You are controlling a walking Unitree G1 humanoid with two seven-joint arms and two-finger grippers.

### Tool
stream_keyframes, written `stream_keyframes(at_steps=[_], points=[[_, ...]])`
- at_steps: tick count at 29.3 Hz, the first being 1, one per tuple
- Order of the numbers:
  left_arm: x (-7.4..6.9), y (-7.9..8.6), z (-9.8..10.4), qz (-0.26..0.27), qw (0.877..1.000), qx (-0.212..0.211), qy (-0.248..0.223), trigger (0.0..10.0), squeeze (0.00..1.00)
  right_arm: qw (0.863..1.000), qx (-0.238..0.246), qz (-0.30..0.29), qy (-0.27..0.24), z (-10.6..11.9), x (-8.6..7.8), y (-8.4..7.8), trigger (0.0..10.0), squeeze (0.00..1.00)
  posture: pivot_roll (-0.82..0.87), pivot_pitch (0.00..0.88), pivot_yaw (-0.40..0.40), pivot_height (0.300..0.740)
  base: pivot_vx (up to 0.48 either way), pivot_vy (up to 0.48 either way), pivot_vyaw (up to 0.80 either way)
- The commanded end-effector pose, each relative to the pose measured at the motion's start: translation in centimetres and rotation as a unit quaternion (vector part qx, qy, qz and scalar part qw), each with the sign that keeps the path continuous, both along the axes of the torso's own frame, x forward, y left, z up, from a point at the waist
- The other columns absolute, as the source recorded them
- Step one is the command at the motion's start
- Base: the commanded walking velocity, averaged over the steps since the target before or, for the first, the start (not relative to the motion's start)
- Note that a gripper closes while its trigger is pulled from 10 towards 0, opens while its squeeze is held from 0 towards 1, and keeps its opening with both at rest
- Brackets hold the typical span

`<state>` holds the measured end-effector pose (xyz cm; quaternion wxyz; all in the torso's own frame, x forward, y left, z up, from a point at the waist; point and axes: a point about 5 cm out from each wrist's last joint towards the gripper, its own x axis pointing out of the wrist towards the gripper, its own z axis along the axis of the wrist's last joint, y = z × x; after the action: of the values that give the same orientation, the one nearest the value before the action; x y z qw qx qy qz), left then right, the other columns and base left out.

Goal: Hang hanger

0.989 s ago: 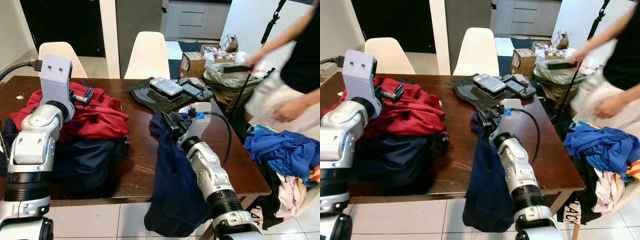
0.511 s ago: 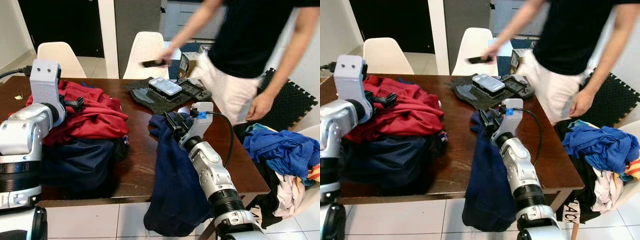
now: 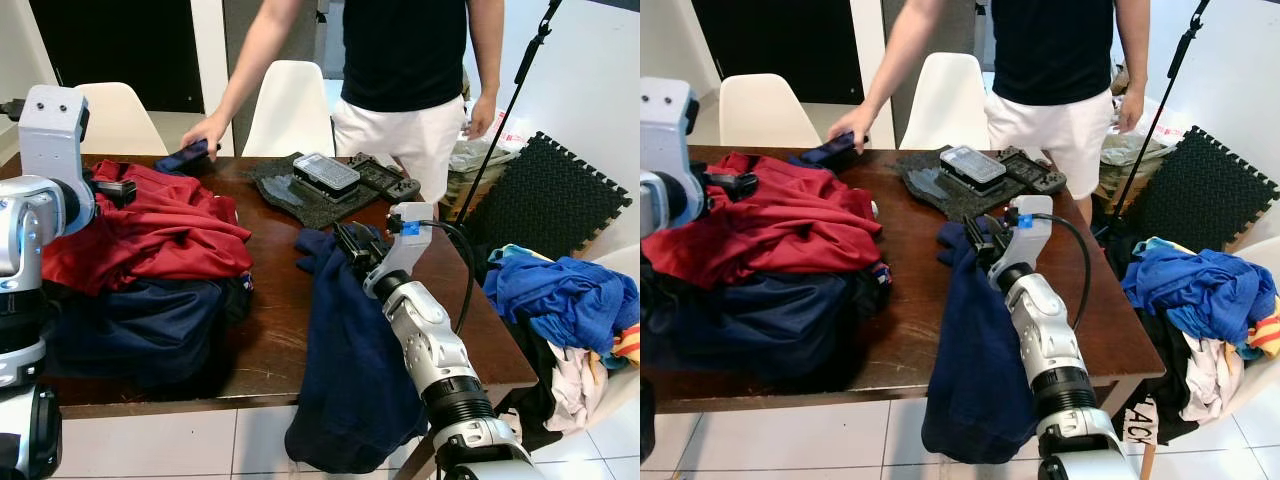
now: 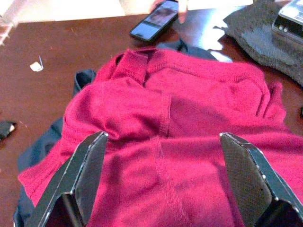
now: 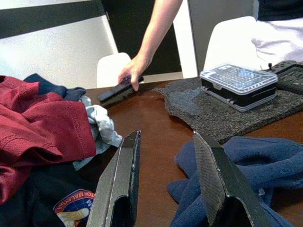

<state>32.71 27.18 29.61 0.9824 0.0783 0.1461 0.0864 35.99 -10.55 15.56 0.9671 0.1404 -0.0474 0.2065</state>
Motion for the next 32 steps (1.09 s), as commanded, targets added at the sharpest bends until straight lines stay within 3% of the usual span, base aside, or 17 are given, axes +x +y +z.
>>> stream_keyframes(at_steps=[1, 21, 22, 23, 24, 32], points=[[-0.3, 0.5, -0.8, 0.007, 1.0, -0.005, 0.028, 10.0, 0.0, 1.0, 0.004, 0.004, 0.009, -0.1, 0.2, 0.2, 10.0, 0.0, 0.13, 0.0, -0.056, 0.74, 0.0, 0.0, 0.0], [-1.0, 0.9, -3.9, -0.001, 0.993, -0.042, 0.109, 10.0, 0.0, 1.0, 0.005, 0.011, 0.014, -0.2, 0.4, 0.6, 10.0, 0.0, 0.14, 0.0, -0.058, 0.74, 0.0, 0.0, 0.0], [-1.0, 0.9, -3.9, -0.001, 0.993, -0.043, 0.109, 4.6, 0.0, 1.0, 0.005, 0.011, 0.014, -0.2, 0.5, 0.6, 10.0, 0.0, 0.14, 0.0, -0.059, 0.74, 0.0, 0.0, 0.0], [-1.0, 0.9, -3.9, -0.001, 0.993, -0.043, 0.109, 4.6, 0.0, 1.0, 0.005, 0.011, 0.014, -0.2, 0.5, 0.6, 10.0, 0.0, 0.14, 0.0, -0.059, 0.74, 0.0, 0.0, 0.0], [-1.0, 1.0, -4.0, 0.001, 0.993, -0.043, 0.108, 0.0, 0.0, 1.0, 0.004, 0.011, 0.014, -0.2, 0.5, 0.6, 10.0, 0.0, 0.14, 0.0, -0.06, 0.74, 0.0, 0.0, 0.0], [-1.2, 1.1, -4.0, 0.003, 0.993, -0.047, 0.106, 0.0, 0.0, 1.0, 0.002, 0.011, 0.017, -0.4, 0.4, 0.5, 10.0, 0.0, 0.15, 0.0, -0.064, 0.74, 0.0, 0.0, 0.0]])
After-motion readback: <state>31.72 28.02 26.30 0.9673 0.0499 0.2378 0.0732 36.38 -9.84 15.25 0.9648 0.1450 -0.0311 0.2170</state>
